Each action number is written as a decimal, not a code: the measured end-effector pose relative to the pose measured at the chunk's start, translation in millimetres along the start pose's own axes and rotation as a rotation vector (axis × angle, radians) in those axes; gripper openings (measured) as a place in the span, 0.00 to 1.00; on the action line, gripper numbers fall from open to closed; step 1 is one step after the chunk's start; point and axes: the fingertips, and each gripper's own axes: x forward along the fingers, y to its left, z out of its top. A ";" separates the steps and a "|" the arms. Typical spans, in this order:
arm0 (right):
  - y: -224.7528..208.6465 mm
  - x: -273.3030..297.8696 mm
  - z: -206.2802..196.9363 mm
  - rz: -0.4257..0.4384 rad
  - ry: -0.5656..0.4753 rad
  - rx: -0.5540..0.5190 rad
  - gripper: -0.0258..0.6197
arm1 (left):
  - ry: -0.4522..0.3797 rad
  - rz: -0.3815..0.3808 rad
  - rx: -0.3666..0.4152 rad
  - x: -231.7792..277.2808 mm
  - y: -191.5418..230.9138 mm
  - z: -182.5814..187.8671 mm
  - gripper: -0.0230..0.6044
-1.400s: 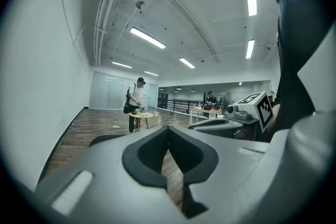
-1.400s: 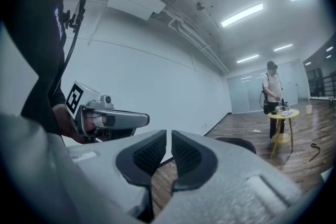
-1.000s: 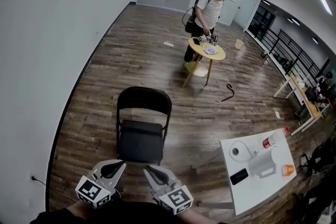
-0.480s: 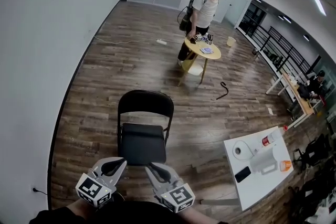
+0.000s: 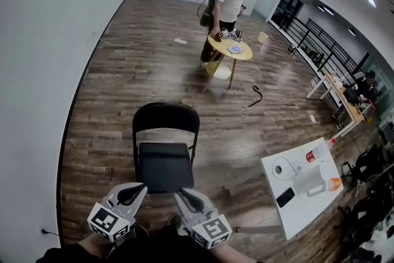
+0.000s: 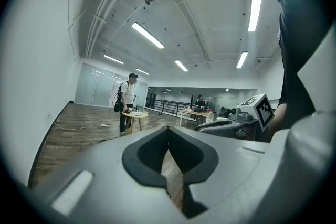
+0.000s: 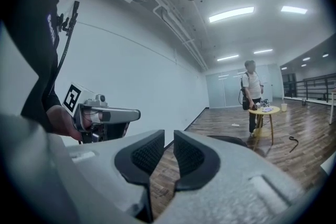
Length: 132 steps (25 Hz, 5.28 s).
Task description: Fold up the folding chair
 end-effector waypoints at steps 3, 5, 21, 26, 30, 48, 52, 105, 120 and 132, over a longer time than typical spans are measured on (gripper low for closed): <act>-10.0 4.1 4.2 0.001 -0.009 0.010 0.12 | 0.013 0.000 0.000 11.1 3.6 -0.5 0.04; -21.7 6.4 -3.1 0.006 -0.006 0.022 0.12 | 0.025 0.004 0.006 19.9 3.7 3.1 0.04; -102.9 26.1 4.8 0.085 -0.054 0.076 0.13 | 0.080 0.072 0.077 101.2 17.5 26.4 0.05; -122.8 28.0 -8.6 0.110 -0.042 0.087 0.13 | 0.079 0.100 0.092 121.3 19.8 25.4 0.06; -127.9 29.3 -15.2 0.108 -0.026 0.102 0.13 | 0.090 0.102 0.091 124.5 25.8 18.8 0.06; -133.5 76.8 -24.5 -0.076 0.044 0.128 0.15 | 0.091 -0.065 0.087 129.1 102.2 25.2 0.12; -137.6 95.0 -34.8 -0.136 0.056 0.160 0.16 | 0.109 -0.104 0.102 132.1 124.2 33.4 0.15; -155.7 131.6 -219.6 -0.408 0.187 0.631 0.48 | 0.409 -0.259 0.289 259.5 272.5 -55.2 0.61; -148.5 127.2 -309.6 -0.420 0.255 0.814 0.57 | 0.511 -0.272 0.351 309.2 299.0 -100.7 0.68; -159.0 121.2 -376.1 -0.489 0.242 0.950 0.60 | 0.621 -0.277 0.439 330.9 324.2 -135.9 0.71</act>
